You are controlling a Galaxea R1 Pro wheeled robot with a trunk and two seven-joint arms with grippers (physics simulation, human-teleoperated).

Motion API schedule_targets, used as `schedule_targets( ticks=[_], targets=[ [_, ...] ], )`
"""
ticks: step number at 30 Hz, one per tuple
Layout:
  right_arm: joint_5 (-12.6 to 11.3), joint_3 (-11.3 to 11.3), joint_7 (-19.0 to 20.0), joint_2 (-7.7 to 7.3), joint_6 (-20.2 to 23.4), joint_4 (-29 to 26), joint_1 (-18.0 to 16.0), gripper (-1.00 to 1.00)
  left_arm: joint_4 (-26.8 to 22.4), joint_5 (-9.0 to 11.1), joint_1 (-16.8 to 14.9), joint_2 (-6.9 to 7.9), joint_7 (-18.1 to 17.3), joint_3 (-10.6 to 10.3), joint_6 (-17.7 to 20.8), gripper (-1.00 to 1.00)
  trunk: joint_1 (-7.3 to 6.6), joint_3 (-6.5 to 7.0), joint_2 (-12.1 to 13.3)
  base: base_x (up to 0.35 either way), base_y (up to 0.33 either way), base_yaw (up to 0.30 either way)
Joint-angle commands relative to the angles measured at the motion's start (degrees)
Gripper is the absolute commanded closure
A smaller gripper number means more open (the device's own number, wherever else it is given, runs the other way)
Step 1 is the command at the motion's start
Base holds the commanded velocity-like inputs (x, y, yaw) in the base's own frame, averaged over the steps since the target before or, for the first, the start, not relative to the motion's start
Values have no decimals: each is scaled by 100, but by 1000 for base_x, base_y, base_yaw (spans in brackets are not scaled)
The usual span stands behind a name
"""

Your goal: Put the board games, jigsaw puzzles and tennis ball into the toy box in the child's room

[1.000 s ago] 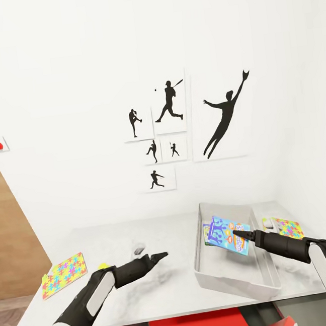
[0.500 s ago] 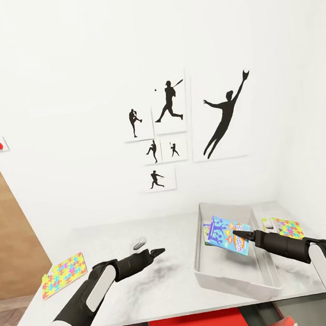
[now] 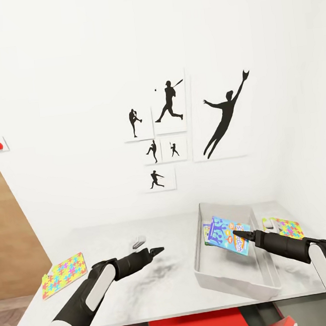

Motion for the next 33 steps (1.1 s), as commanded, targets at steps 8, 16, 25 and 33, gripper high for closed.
schedule_targets(
  ticks=[8, 16, 25, 33],
  targets=[
    [3, -8, 32, 1, 33, 0, -3, 100, -8, 26, -3, 5, 9, 48, 16, -100, 2, -2, -4, 0, 0, 0],
    [3, -4, 32, -2, 40, 0, -3, 100, -158, 26, -3, 6, 13, 72, 18, -100, 2, -2, -4, 0, 0, 0],
    [15, -1, 12, -12, 48, 12, -3, 100, -639, 26, -3, 12, 16, 124, 34, -100, 2, -2, -4, 0, 0, 0],
    [21, 5, -172, -22, 53, 137, -3, 100, -881, 19, -3, 13, 62, 274, 44, -100, 2, -2, -4, 0, 0, 0]
  ],
)
